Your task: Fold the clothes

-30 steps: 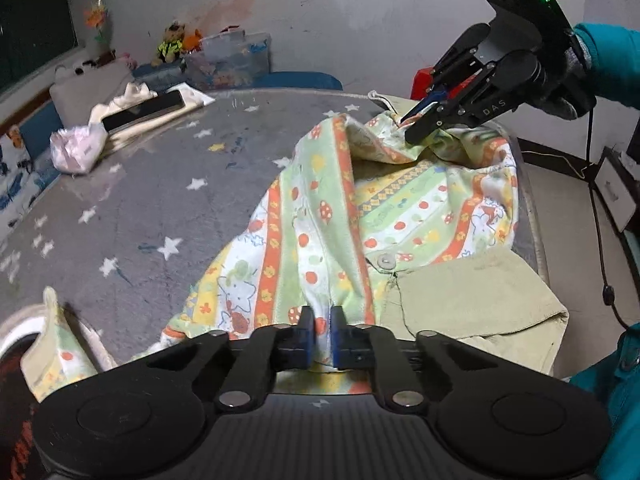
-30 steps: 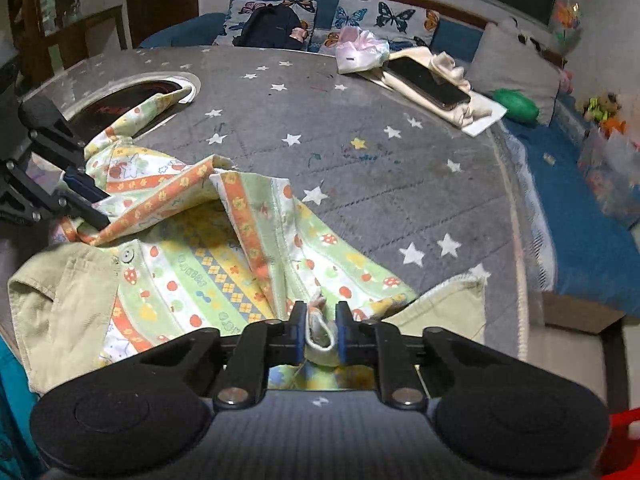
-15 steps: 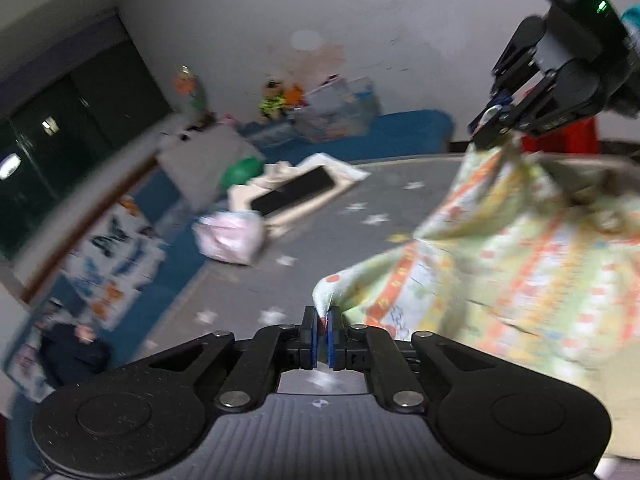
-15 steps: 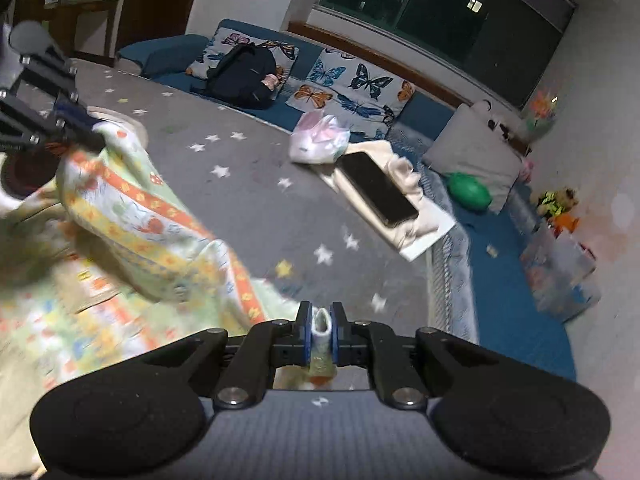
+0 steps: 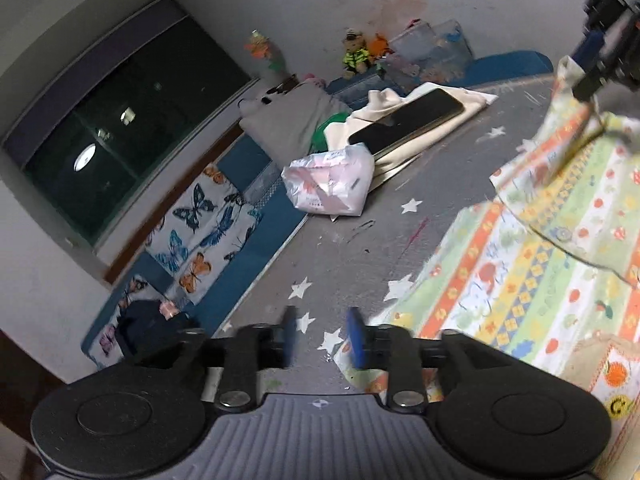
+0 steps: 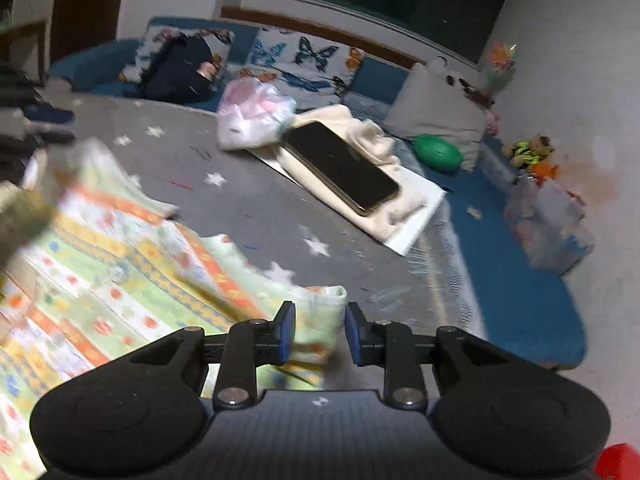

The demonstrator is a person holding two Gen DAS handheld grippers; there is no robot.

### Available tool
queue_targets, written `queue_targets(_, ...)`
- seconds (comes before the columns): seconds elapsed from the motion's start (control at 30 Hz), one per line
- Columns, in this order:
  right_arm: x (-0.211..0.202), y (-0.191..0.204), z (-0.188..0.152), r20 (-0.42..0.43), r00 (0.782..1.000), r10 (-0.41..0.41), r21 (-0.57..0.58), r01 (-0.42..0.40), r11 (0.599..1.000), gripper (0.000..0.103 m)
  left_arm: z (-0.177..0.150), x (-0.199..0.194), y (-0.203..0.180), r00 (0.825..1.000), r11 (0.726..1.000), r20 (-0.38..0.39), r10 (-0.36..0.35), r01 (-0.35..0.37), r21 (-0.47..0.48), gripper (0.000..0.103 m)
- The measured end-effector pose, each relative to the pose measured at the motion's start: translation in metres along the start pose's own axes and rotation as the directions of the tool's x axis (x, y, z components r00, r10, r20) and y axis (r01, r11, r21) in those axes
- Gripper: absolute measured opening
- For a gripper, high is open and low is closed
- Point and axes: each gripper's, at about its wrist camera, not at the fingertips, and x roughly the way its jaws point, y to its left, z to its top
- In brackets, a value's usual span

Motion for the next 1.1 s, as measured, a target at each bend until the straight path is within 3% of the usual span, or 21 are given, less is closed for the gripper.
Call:
queue_targets(0.1, 0.003, 0.006, 0.005, 0.002, 0.998, 0.07, 0.018, -0.07, 0.997, 0.028, 0.002, -0.003, 0.006, 0.998, 0.997, 0.004, -0.056, 0.056, -0.05, 0.039)
queue_targets(0.2, 0.006, 0.012, 0.012, 0.026, 0.998, 0.066, 0.024, -0.066, 0.997, 0.026, 0.002, -0.016, 0.004, 0.989, 0.986, 0.008, -0.146, 0.146, -0.086, 0.039)
queue_targets(0.37, 0.001, 0.013, 0.022, 0.084, 0.994, 0.076, 0.069, -0.082, 0.994, 0.027, -0.005, -0.042, -0.02, 0.938, 0.934, 0.018, -0.347, 0.348, -0.085, 0.039)
queue_targets(0.43, 0.007, 0.018, 0.024, 0.034, 0.986, 0.163, 0.062, -0.165, 0.984, 0.025, -0.008, -0.051, -0.033, 0.912, 0.911, 0.015, -0.409, 0.409, -0.051, 0.039)
queue_targets(0.5, 0.013, 0.023, 0.026, -0.017, 0.969, 0.248, 0.059, -0.247, 0.967, 0.024, -0.01, -0.056, -0.044, 0.898, 0.897, 0.004, -0.44, 0.44, -0.034, 0.039)
queue_targets(0.57, 0.027, 0.028, 0.024, -0.058, 0.959, 0.277, 0.069, -0.273, 0.96, 0.025, -0.013, -0.058, -0.051, 0.883, 0.883, -0.01, -0.469, 0.469, -0.036, 0.039)
queue_targets(0.7, 0.05, 0.034, 0.02, -0.076, 0.952, 0.297, 0.116, -0.287, 0.951, 0.025, -0.018, -0.059, -0.048, 0.874, 0.872, -0.014, -0.486, 0.484, -0.074, 0.039)
queue_targets(0.8, 0.062, 0.034, 0.027, -0.048, 0.961, 0.271, 0.159, -0.26, 0.952, 0.025, -0.021, -0.059, -0.043, 0.866, 0.862, -0.017, -0.499, 0.495, -0.107, 0.039)
queue_targets(0.93, 0.073, 0.037, 0.037, -0.027, 0.974, 0.224, 0.162, -0.217, 0.963, 0.026, -0.027, -0.065, -0.038, 0.871, 0.866, -0.024, -0.49, 0.484, -0.127, 0.04)
queue_targets(1.1, 0.063, 0.044, 0.042, 0.004, 0.975, 0.221, 0.171, -0.218, 0.961, 0.026, -0.039, -0.076, -0.015, 0.903, 0.888, -0.021, -0.429, 0.417, -0.195, 0.041)
